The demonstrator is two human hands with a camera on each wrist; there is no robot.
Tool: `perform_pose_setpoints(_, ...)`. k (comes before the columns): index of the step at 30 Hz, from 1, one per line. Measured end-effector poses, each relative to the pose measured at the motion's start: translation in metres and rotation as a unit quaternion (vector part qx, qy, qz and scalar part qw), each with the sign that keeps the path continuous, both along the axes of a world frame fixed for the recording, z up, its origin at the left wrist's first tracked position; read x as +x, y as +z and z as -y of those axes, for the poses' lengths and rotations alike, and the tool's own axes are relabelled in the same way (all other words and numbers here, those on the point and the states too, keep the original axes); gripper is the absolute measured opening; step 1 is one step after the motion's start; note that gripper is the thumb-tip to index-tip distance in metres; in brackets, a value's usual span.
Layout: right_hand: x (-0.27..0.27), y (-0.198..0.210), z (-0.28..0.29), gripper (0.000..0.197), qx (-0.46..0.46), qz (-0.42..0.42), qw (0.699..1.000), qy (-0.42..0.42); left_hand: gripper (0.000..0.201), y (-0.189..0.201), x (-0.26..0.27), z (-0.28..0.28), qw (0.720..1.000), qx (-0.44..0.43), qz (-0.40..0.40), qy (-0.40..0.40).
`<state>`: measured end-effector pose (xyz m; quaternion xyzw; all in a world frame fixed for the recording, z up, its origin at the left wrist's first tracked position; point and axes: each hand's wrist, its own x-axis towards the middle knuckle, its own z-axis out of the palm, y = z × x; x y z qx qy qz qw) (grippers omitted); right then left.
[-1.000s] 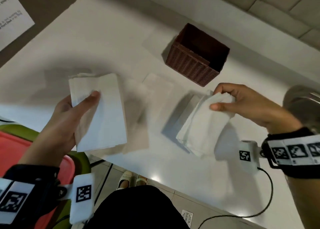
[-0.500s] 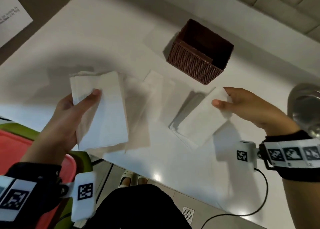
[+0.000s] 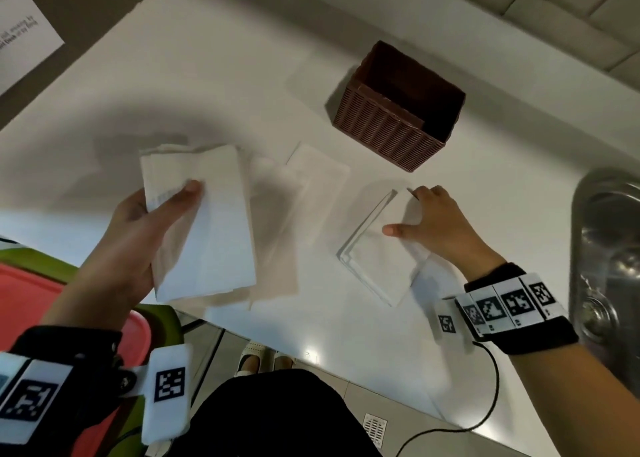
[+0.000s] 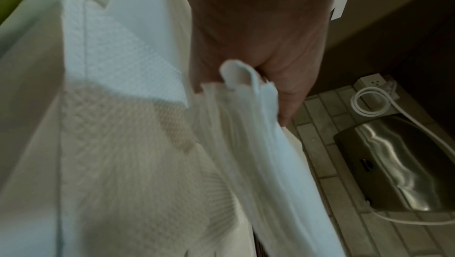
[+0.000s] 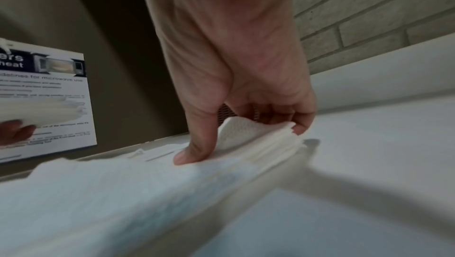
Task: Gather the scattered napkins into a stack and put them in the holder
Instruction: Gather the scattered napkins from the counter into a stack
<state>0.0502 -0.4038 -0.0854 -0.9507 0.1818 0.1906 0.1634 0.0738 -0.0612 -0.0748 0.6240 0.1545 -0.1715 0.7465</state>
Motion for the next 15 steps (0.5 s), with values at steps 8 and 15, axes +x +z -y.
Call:
perform_pose_setpoints(8,-0.001,0.002,-0.004,0.074,0.036,0.035,0.999,-0.018,0.025,0.0,0.001,-0.002,1.0,-0.016,0.008,-0.005)
perform_pose_setpoints(15,0.008,-0.002,0.007,0.067,-0.014,-0.012,1.0,0.009,0.028,0.004,0.0,0.009,0.999,-0.011,0.012,-0.032)
